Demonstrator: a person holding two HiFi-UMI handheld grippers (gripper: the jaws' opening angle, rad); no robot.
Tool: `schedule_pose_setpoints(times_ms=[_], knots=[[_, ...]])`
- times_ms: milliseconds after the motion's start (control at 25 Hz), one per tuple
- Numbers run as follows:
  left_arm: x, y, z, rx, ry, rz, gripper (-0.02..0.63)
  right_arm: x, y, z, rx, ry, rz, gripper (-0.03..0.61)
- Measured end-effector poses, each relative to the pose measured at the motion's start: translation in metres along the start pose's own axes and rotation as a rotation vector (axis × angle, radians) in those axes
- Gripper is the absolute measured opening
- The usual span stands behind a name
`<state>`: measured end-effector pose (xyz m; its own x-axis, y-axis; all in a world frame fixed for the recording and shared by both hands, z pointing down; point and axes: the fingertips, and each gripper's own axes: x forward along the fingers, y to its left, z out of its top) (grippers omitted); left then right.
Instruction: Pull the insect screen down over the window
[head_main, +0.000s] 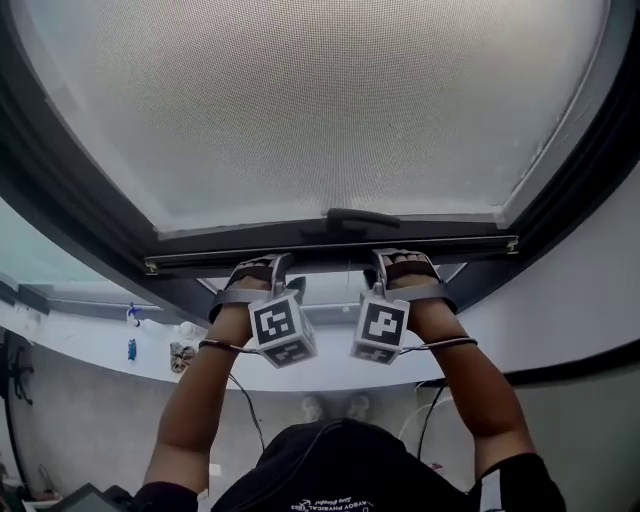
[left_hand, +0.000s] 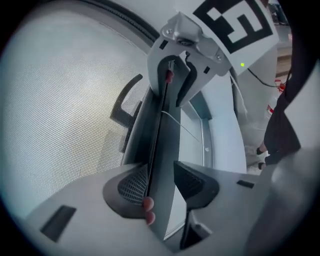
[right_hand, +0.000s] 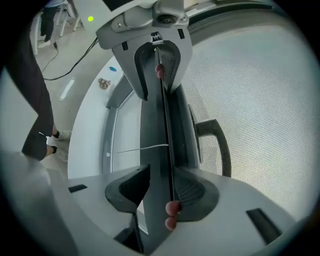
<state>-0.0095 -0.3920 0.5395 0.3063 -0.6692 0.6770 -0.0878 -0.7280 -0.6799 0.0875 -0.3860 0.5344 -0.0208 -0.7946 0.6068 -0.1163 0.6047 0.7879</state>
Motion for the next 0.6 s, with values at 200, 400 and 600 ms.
schedule_pose_setpoints(times_ms=[200, 400, 600], knots=[[0.0005, -0.0003, -0.0016, 0.003, 0.027, 0.034, 0.164, 0.0009, 0.0011, 0.0001, -0.022, 0.021, -0.031, 0.150], [0.0045, -0.0001, -0.0033, 0.005, 0.043, 0.049, 0.164, 0.0041, 0.0009, 0.0020, 0.008, 0.017, -0.045, 0.152], [0.0052, -0.0004, -0.0028, 0.017, 0.060, 0.084, 0.164, 0.0031, -0.0004, 0.0013, 0.018, 0.018, -0.067, 0.150]])
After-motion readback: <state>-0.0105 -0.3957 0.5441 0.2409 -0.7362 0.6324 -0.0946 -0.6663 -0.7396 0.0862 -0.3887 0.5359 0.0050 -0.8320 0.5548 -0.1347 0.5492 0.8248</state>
